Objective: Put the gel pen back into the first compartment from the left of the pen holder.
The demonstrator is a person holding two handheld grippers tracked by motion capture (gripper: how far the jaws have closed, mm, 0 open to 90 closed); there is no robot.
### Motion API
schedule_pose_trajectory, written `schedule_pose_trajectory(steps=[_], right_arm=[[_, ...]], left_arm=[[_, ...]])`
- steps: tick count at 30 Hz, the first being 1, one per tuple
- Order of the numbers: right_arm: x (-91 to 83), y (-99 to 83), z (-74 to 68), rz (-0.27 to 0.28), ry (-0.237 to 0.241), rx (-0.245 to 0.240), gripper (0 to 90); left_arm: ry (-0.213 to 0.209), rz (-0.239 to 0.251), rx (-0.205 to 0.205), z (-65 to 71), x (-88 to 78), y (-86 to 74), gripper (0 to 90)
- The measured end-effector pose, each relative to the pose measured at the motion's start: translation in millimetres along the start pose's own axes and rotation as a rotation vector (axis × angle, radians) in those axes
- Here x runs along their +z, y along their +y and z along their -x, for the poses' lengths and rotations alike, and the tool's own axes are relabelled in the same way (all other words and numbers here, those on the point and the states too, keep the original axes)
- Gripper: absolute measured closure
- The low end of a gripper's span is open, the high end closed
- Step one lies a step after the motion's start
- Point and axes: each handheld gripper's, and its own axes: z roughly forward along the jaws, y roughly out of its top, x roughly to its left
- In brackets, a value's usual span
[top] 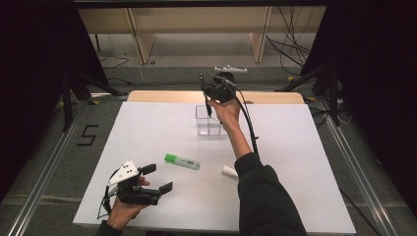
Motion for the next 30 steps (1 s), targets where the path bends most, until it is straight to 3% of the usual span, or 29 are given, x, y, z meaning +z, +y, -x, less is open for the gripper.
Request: schedule_pose_trajectory(steps=[15, 30], right_arm=[[12.4, 12.1, -5.9, -0.002, -0.037, -0.026, 80.2], [26.9, 8.0, -8.0, -0.010, -0.063, -0.042, 80.2]], left_arm=[[0.002, 0.004, -0.010, -1.1, -0.2, 0.1, 4.1], [-0.001, 0.003, -0.006, -0.3, -0.7, 0.2, 4.2]])
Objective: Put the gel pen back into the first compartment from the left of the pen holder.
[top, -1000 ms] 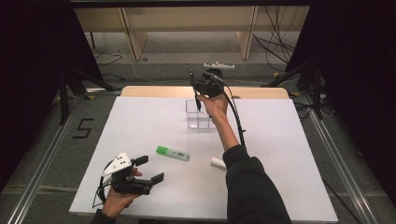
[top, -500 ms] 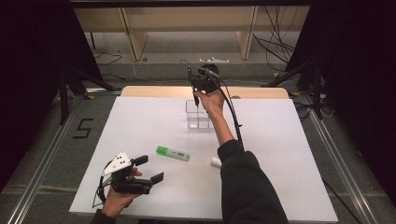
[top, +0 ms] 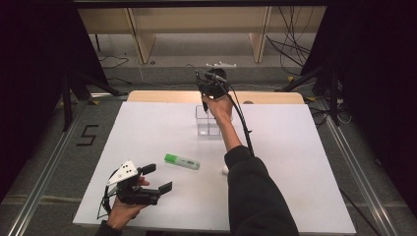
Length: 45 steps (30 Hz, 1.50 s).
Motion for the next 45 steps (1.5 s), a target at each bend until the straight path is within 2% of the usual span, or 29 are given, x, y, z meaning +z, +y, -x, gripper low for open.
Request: schedule_pose_trajectory(steps=[27, 45], right_arm=[[20.0, -15.1, -6.9, -0.016, -0.027, -0.038, 80.1], [25.3, -25.2, -7.8, -0.030, -0.043, -0.054, 80.1]], left_arm=[[-0.006, 0.005, 0.001, 1.3, -1.0, 0.2, 4.1], [-0.005, 0.005, 0.000, 1.3, -1.5, 0.0, 4.2]])
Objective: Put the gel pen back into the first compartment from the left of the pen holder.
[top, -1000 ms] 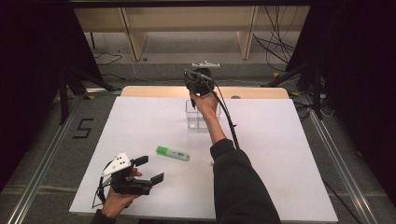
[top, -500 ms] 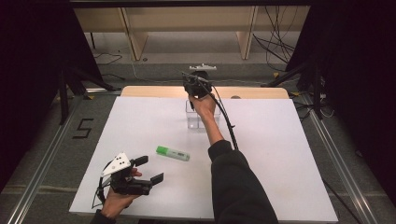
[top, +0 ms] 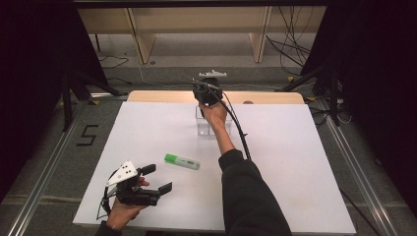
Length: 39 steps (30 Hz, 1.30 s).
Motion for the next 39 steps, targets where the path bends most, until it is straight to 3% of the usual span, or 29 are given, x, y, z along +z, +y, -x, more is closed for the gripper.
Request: schedule_pose_trajectory(steps=[39], right_arm=[[-0.6, -27.8, 3.9, 0.001, -0.013, 0.002, 78.5]], left_arm=[[0.000, 0.000, 0.004, 0.3, 0.1, 0.1, 4.2]])
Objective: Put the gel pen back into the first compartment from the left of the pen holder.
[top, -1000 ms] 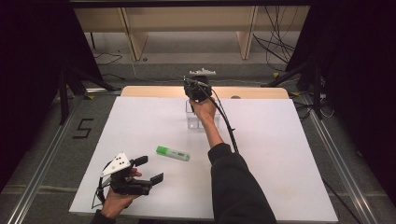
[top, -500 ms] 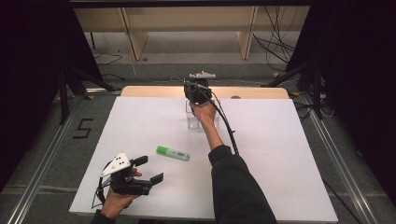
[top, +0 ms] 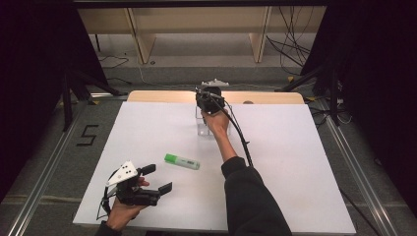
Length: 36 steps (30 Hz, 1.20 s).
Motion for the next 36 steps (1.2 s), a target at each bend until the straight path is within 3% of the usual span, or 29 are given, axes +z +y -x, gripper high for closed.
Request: schedule_pose_trajectory(steps=[12, 16, 28, 36], right_arm=[[-16.7, 0.5, -0.1, 0.014, 0.059, -0.002, 51.3], [-28.0, 3.3, -4.4, -0.017, 0.105, -0.001, 42.8], [-52.1, -7.4, -23.1, -0.108, 0.282, -0.073, 35.1], [-55.0, -16.5, -30.2, -0.155, 0.320, -0.119, 33.3]], left_arm=[[0.000, -0.003, -0.001, -0.4, 0.3, -0.3, 4.2], [0.004, -0.001, -0.005, -2.0, -0.4, -0.4, 4.2], [0.010, 0.001, -0.010, -2.4, 0.1, -0.6, 4.2], [0.011, 0.001, -0.011, -2.2, 0.4, -0.8, 4.2]])
